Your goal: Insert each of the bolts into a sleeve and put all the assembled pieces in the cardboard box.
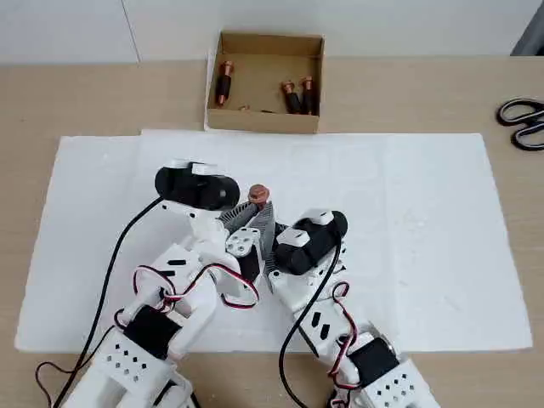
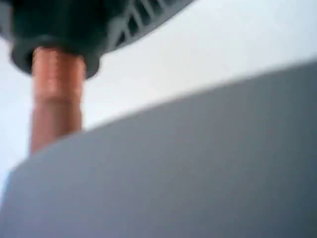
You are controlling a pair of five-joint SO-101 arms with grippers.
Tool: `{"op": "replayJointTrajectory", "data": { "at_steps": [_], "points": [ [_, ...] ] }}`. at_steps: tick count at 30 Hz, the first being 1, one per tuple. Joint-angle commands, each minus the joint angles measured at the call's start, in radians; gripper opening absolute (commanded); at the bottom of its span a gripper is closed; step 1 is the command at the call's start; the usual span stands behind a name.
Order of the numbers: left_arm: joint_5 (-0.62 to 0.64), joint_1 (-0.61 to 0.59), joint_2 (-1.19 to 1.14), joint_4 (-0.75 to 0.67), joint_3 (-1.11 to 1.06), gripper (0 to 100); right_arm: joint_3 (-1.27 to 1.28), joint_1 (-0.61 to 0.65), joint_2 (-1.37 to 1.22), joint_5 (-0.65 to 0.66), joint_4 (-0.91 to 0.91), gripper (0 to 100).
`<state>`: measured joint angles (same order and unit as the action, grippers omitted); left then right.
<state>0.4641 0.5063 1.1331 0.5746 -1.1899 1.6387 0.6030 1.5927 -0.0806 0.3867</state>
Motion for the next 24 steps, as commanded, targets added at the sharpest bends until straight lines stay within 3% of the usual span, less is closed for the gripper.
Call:
{"op": "replayJointTrajectory", "data": {
  "at_steps": [1,8,24],
  "points": [
    [-0.011,0.006,-0.006,0.026,0.016,1,-0.015,-0.002,0.022,-0.008,-0.030,0.5],
    [-0.110,0.057,-0.008,0.026,0.013,1,-0.015,-0.002,0.022,-0.008,-0.030,0.5],
    [-0.117,0.046,-0.017,0.023,0.010,1,-0.015,0.002,0.022,-0.008,-0.030,0.5]
  ]
}}
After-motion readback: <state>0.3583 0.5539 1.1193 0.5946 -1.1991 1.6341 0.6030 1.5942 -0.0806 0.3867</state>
